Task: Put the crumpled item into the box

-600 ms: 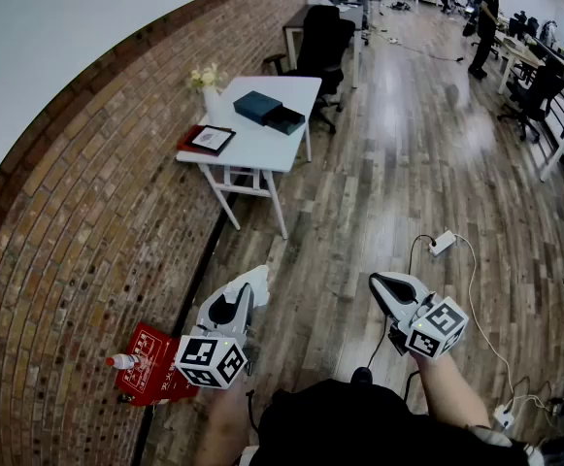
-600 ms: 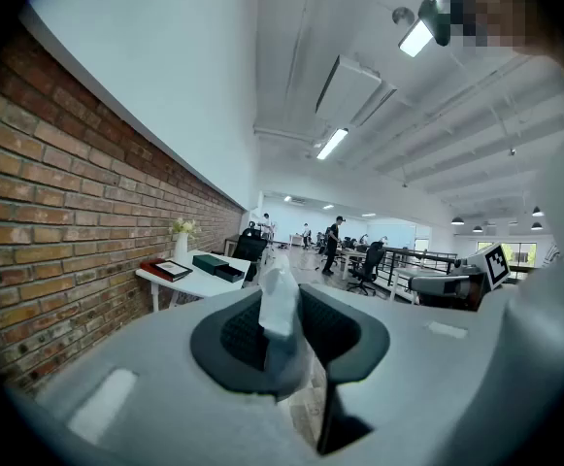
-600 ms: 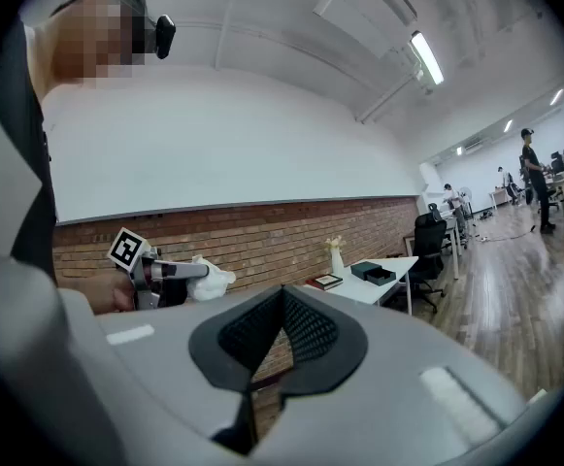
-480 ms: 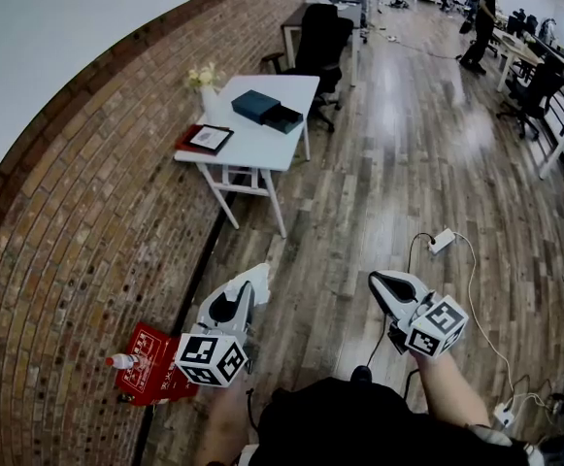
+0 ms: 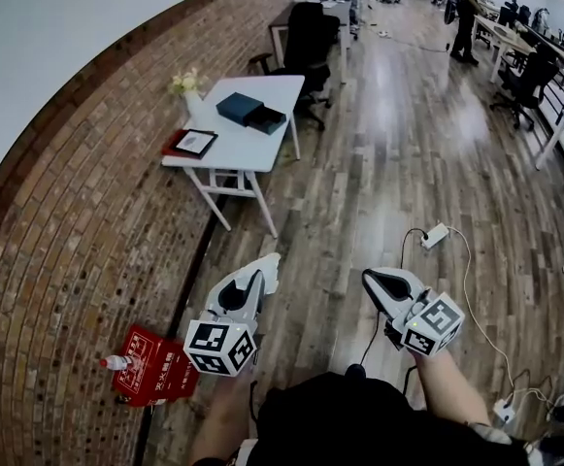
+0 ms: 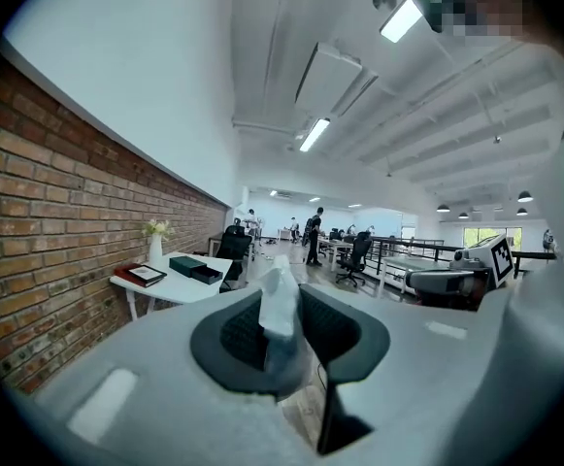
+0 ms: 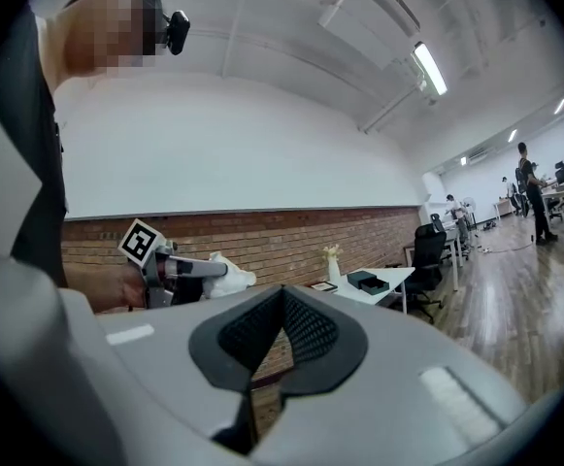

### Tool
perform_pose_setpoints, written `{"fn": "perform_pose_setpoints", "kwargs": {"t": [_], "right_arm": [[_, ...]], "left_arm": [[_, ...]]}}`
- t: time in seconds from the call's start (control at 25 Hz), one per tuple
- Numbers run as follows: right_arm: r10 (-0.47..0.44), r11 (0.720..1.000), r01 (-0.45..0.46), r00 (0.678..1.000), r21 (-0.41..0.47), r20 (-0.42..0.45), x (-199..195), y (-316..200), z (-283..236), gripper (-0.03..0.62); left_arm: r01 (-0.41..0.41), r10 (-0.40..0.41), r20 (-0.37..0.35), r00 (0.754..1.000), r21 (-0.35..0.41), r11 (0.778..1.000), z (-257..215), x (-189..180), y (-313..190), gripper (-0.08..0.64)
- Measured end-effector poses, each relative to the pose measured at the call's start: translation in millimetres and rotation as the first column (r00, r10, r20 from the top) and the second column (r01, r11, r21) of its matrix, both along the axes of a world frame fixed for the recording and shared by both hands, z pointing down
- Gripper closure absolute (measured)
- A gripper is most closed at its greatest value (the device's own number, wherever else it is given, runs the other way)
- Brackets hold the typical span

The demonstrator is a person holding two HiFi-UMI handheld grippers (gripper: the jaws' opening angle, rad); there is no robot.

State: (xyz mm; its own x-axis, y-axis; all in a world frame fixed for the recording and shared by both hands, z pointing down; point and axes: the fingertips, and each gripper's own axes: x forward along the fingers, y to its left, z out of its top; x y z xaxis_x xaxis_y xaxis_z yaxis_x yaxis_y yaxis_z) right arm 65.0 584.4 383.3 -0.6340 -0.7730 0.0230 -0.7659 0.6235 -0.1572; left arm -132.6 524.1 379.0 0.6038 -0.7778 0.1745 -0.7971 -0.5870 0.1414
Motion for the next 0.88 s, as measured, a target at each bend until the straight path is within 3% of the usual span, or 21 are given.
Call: {"fn": "perform_pose_setpoints", "kwargs": {"t": [0.2,0.4,0.6,0.88], "right_arm": [[-0.025,1.000,0.025,1.000,0.006,-0.009,28.0,10.4,0.6,0.594],[0.016,1.000,-0.017,0.998,-0.015,-0.055,79.4,18.5,5.4,0.594],[0.110,0.992,-0.114,0.992,-0.061,-0.057,119.4,19.4,24.1,0.594],[0.124,0.986,-0.127,0.992,-0.112,-0.031,119.2,-18.5,47.6,0.594]], "left_arm": [[-0.014,0.014,0.013,1.000,0.039,0.999,-11.9,48.4,-5.2,0.482],[-0.067,0.064,0.062,0.996,0.040,0.997,-10.0,102.3,-8.4,0.482],[-0.017,0.018,0.021,1.000,-0.031,0.999,12.0,114.3,-7.3,0.482],[-0.035,0.039,0.027,0.999,-0.131,0.991,62.4,119.5,-33.0,0.482]]}}
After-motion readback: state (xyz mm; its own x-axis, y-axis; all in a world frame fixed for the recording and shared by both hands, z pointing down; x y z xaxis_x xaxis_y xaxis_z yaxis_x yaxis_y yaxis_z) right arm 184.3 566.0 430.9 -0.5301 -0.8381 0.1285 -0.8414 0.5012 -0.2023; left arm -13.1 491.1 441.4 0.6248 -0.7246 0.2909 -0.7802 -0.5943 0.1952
